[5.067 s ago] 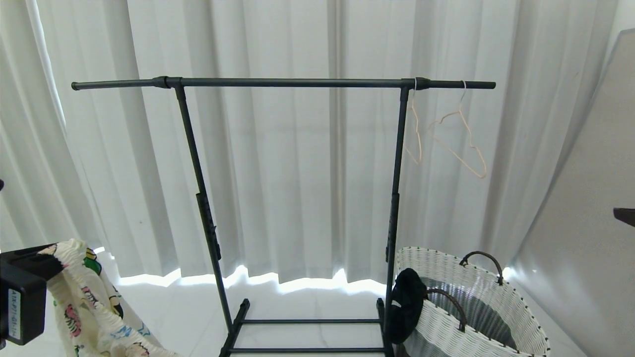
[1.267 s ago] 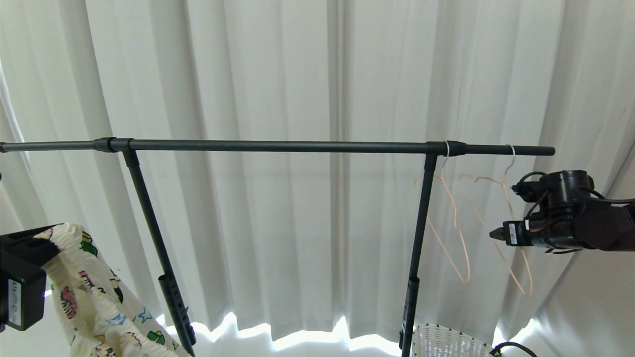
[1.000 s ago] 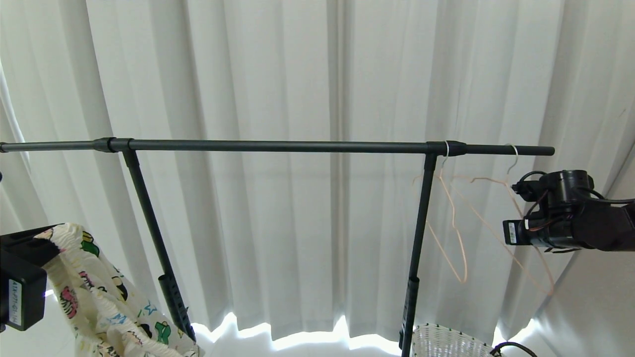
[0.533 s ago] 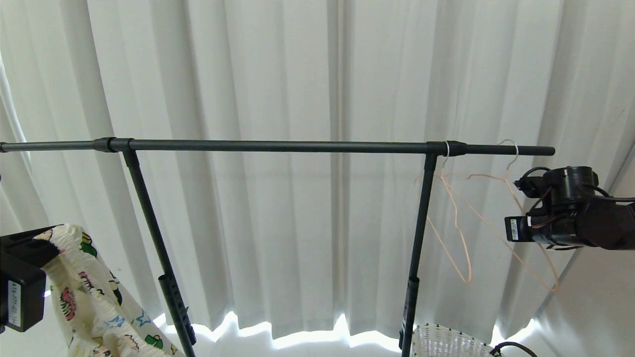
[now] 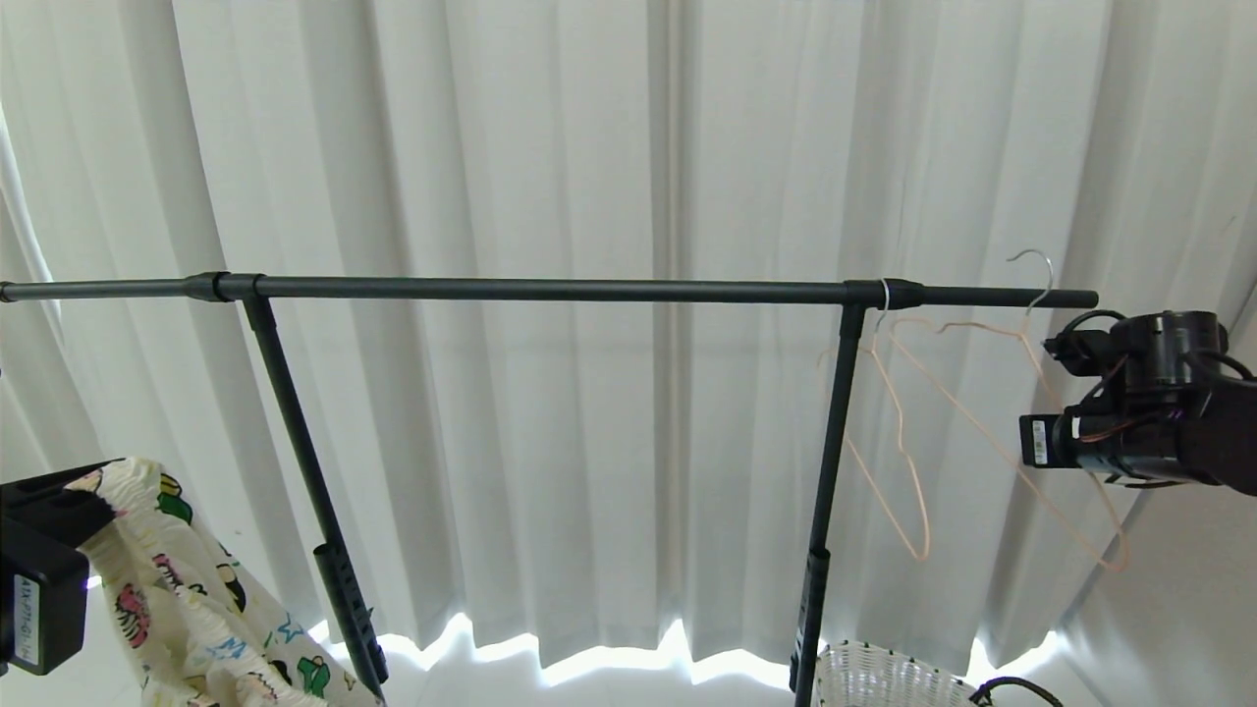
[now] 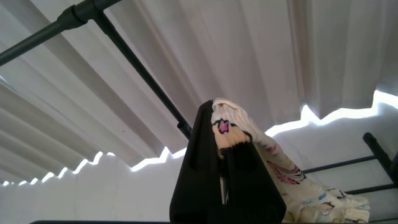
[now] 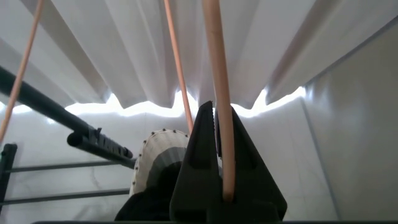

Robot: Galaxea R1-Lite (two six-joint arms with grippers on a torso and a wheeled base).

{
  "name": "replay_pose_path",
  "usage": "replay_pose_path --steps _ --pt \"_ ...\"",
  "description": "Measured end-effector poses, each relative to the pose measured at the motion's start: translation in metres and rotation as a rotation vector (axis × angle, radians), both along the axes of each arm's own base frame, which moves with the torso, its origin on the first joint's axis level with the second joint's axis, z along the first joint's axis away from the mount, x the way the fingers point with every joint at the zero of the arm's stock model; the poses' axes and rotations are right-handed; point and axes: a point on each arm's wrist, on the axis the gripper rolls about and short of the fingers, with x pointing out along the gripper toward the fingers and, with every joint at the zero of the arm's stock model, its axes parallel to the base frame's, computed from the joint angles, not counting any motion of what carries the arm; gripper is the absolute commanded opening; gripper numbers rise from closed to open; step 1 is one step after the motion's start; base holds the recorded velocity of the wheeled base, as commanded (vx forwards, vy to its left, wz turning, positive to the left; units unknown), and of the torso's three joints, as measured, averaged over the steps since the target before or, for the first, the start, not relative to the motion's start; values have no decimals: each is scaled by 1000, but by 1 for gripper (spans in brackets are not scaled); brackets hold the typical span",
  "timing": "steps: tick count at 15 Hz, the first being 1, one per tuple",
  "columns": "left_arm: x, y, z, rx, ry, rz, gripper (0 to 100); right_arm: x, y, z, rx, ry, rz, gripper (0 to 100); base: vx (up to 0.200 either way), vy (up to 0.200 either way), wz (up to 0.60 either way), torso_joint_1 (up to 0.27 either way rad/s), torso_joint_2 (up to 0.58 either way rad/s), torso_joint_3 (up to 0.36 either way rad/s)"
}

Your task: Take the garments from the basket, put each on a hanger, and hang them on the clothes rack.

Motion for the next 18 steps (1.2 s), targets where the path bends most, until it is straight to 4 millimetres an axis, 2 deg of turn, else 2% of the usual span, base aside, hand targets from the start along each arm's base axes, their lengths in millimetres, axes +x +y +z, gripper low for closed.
replay_pose_path --steps 2,8,17,18 --pt "0 0 0 2 2 -1 0 -13 0 2 -2 3 1 0 0 0 0 0 0 0" --pt "1 0 -4 9 17 -1 0 -55 3 9 -16 5 13 0 -200 0 0 4 3 5" --pt "6 -3 -9 16 47 -3 0 -113 19 19 -89 -25 108 0 -200 0 0 0 2 3" --pt "7 -3 -11 20 56 -4 0 -117 22 21 -99 -34 113 0 0 0 0 0 0 0"
